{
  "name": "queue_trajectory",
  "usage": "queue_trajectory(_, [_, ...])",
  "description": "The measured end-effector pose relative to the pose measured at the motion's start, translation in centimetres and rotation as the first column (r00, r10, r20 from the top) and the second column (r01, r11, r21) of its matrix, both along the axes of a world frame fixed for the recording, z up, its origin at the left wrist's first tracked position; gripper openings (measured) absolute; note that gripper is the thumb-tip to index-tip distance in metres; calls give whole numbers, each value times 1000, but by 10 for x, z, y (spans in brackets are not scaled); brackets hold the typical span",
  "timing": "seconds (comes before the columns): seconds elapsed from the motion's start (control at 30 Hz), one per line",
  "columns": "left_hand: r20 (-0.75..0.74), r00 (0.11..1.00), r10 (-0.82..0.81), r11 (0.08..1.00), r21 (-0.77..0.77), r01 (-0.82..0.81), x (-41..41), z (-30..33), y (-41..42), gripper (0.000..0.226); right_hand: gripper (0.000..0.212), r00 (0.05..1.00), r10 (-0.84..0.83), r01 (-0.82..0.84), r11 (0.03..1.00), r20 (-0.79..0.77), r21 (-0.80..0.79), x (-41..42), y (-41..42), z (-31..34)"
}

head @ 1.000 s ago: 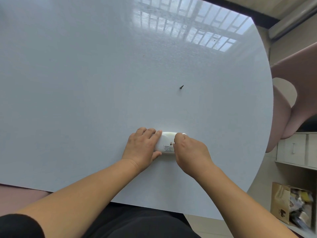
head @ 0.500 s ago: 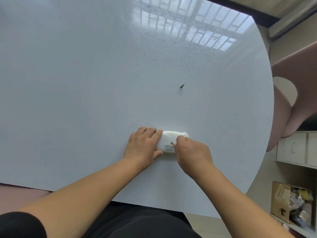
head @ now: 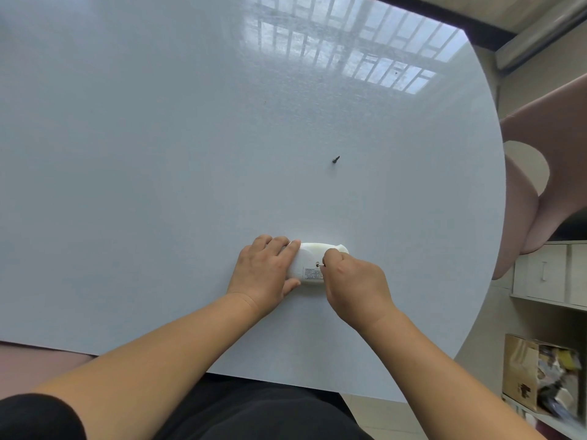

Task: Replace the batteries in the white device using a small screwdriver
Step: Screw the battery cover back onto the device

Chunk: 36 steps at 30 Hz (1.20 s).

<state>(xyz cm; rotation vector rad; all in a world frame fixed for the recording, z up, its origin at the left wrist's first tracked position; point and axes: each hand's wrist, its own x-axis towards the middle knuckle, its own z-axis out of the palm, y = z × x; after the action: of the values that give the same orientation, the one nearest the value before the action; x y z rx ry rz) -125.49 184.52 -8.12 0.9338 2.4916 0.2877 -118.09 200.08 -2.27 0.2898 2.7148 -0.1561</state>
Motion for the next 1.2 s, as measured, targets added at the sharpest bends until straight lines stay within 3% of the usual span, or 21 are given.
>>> queue_trajectory(0.13, [2, 1000, -4, 1000, -3, 4, 0, 0, 0, 72, 35, 1000, 24, -24, 999, 9, 43, -5, -2, 5])
queue_trajectory(0.37, [4, 1000, 1, 1000, 1, -1, 0, 1, 1, 73, 24, 999, -27, 27, 1000, 29, -1, 0, 8, -8])
queue_trajectory(0.63, [-1, 1000, 0, 1000, 1, 0, 0, 0, 1, 73, 14, 991, 96, -94, 995, 98, -28, -3, 3, 0])
queue_trajectory(1.03, [4, 1000, -7, 1000, -2, 7, -1, 2, 2, 73, 16, 991, -25, 31, 999, 133, -44, -7, 3, -7])
queue_trajectory(1.2, [32, 999, -14, 1000, -21, 15, -3, 8, 5, 72, 16, 990, 25, -26, 1000, 139, 9, -6, 19, -3])
